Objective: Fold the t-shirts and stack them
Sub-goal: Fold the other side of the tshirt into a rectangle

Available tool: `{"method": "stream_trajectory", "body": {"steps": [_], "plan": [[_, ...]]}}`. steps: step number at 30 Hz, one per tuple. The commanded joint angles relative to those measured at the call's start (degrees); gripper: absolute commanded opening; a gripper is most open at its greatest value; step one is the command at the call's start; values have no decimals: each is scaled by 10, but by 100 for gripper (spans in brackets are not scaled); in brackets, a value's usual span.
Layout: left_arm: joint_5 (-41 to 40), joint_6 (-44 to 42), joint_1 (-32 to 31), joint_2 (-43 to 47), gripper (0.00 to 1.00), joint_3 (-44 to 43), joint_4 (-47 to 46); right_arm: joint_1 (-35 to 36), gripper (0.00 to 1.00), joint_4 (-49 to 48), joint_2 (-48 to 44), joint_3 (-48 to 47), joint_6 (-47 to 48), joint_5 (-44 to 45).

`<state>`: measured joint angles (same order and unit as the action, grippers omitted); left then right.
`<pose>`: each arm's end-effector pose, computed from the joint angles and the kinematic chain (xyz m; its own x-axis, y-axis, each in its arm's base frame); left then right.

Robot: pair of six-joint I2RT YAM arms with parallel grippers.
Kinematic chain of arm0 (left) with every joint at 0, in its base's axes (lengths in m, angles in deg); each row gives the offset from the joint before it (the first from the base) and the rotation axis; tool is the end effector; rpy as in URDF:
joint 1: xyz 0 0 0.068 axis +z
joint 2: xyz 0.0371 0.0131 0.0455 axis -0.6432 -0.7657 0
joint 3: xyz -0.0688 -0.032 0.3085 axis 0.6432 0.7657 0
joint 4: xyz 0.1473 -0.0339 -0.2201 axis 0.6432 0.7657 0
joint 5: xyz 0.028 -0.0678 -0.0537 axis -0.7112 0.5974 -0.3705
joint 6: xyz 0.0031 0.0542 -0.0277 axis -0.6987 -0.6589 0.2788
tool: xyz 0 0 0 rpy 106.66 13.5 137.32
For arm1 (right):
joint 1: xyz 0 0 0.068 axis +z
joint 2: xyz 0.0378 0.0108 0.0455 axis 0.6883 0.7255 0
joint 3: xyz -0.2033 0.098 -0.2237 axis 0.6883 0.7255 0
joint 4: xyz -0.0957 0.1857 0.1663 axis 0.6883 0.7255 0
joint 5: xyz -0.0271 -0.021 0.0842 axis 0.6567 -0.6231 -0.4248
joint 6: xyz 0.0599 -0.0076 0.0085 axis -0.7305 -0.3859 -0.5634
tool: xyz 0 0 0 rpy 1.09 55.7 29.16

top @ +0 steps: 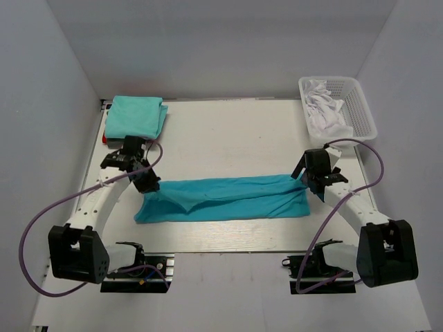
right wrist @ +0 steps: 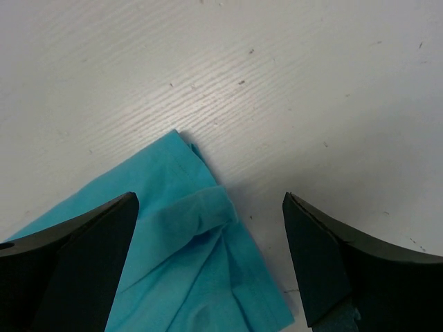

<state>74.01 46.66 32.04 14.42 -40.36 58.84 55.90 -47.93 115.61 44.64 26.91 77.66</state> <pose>0.2037 -0.0298 0.2734 -0.8335 -0.5050 -0.2241 -0.4658 0.8605 -0.2065 0.2297 0.0299 0.2295 -0.5509 0.3778 -0.7441 0.4732 0.8759 0.0945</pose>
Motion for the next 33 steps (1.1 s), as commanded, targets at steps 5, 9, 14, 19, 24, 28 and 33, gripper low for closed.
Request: {"method": "stream_trajectory", "body": {"steps": [5, 9, 14, 19, 24, 28, 33], "plan": [[-13, -58, -2, -70, 0, -158, -34, 3, 90, -18, -16, -44, 19, -17], [-26, -79, -2, -80, 0, -200, -34, 1, 90, -15, -2, -56, 21, -23], [-64, -79, -2, -45, 0, -117, -14, 0, 90, -16, 6, -53, 20, -27], [-99, -39, 5, -18, 2, -33, 5, 0, 90, -15, 15, -51, 22, -32], [-128, 19, 0, -50, 51, 4, 26, 0, 90, -6, 15, -49, 24, -44], [-142, 25, 8, -81, 69, -27, 68, 0, 90, 5, 3, -54, 28, -40], [-125, 39, 8, -89, 95, -71, 83, 1, 90, 17, -13, -79, 69, -72]]}}
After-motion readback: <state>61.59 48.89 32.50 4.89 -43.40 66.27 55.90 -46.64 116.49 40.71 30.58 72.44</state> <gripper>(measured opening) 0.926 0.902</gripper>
